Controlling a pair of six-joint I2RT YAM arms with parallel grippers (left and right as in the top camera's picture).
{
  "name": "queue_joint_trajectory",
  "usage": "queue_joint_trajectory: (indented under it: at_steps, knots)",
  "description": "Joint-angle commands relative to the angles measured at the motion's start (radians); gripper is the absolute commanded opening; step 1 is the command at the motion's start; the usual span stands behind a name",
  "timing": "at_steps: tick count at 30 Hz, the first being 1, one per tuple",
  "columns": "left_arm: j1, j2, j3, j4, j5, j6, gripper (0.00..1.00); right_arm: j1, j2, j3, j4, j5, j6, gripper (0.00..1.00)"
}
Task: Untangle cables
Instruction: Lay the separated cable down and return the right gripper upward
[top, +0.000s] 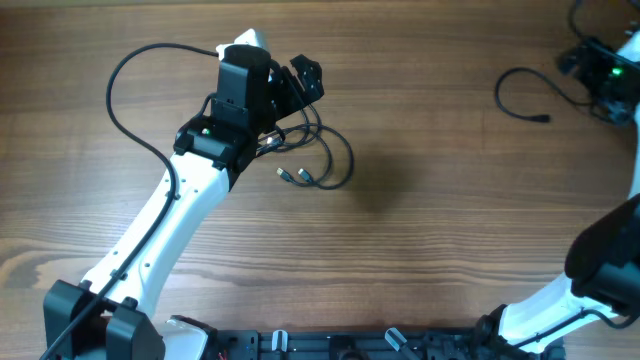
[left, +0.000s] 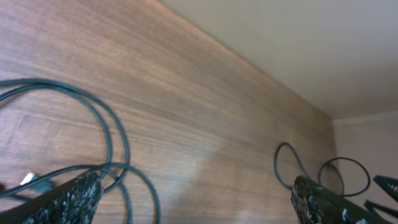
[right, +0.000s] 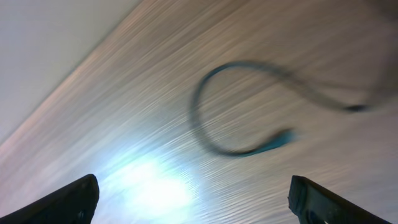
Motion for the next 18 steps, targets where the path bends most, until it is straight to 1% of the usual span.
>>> queue_joint_trajectory:
  at_steps: [1,3,4,5,6,8,9,10,11,12,13,15,16,17,18]
  knots:
    - [0.059,-0.003,0.001,-0.072,0.019,-0.011,0.94,0.184,-0.007,0.003,-0.038,-0.097,-0.168,1.00]
    - [0.113,-0.022,0.001,-0.214,0.021,-0.047,0.91,0.282,-0.007,0.002,-0.059,-0.098,-0.200,1.00]
    - [0.152,-0.022,0.001,-0.315,0.019,-0.048,0.91,0.343,-0.007,0.002,-0.048,-0.124,-0.199,1.00]
    - [0.182,-0.021,0.001,-0.378,0.009,-0.047,0.92,0.384,-0.006,0.001,-0.037,-0.141,-0.200,1.00]
    - [0.208,-0.018,0.001,-0.417,0.011,-0.022,0.93,0.419,-0.006,0.001,-0.026,-0.132,-0.199,1.00]
    - [0.235,-0.010,0.001,-0.460,0.023,0.058,0.90,0.463,-0.006,0.002,-0.005,-0.106,-0.181,1.00]
    - [0.234,0.000,0.001,-0.473,0.029,0.076,0.89,0.474,-0.006,0.002,0.006,-0.069,-0.134,1.00]
    - [0.225,0.010,0.000,-0.478,0.047,0.113,0.88,0.474,-0.006,0.001,0.012,-0.045,-0.089,1.00]
    - [0.212,0.023,-0.001,-0.479,0.043,0.143,0.86,0.474,-0.006,0.001,0.014,-0.043,-0.080,1.00]
    - [0.199,0.038,-0.001,-0.478,0.027,0.143,0.84,0.474,-0.006,0.001,0.014,-0.043,-0.080,1.00]
    - [0.188,0.060,-0.001,-0.475,0.009,0.103,0.82,0.474,-0.006,0.001,0.014,-0.043,-0.088,1.00]
    - [0.177,0.106,-0.001,-0.467,-0.027,-0.075,0.84,0.474,-0.006,0.001,0.013,-0.042,-0.088,1.00]
    - [0.168,0.138,-0.001,-0.450,-0.028,-0.201,0.84,0.474,-0.006,0.001,0.013,-0.043,-0.088,1.00]
    - [0.154,0.164,-0.001,-0.440,-0.028,-0.303,0.70,0.474,-0.006,0.001,0.013,-0.043,-0.088,1.00]
    - [0.133,0.193,-0.001,-0.416,-0.029,-0.389,0.59,0.474,-0.006,0.001,0.013,-0.043,-0.089,1.00]
